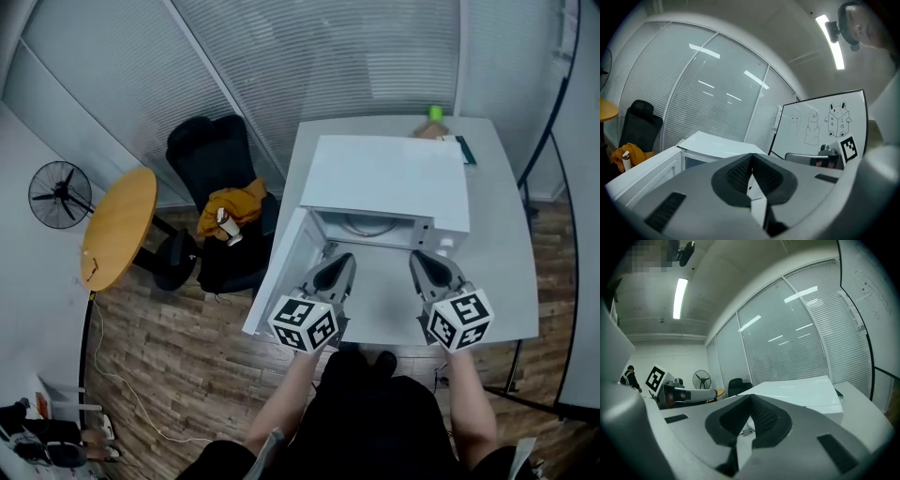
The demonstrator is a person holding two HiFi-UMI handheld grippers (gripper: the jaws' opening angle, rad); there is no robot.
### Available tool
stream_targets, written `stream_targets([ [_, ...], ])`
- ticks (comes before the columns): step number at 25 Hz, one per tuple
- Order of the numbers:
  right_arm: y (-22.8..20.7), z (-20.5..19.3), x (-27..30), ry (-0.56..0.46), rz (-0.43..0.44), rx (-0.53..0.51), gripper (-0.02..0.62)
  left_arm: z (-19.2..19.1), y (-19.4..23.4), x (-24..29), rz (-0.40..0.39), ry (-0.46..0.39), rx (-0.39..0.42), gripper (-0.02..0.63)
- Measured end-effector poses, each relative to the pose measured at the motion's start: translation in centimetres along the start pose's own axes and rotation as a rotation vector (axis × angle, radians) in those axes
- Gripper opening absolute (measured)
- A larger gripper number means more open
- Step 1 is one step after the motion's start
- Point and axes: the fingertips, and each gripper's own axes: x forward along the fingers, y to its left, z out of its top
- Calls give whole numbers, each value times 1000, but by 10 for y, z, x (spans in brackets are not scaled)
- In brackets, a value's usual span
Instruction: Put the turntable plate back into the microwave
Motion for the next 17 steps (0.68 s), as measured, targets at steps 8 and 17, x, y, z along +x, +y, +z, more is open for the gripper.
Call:
stream_targets([
  [8, 0, -1, 0, -8, -2, -10, 9, 1, -3, 1, -1, -3, 5, -2],
  [17, 5, -1, 0, -6, 1, -27, 9, -1, -4, 0, 1, -1, 7, -2],
])
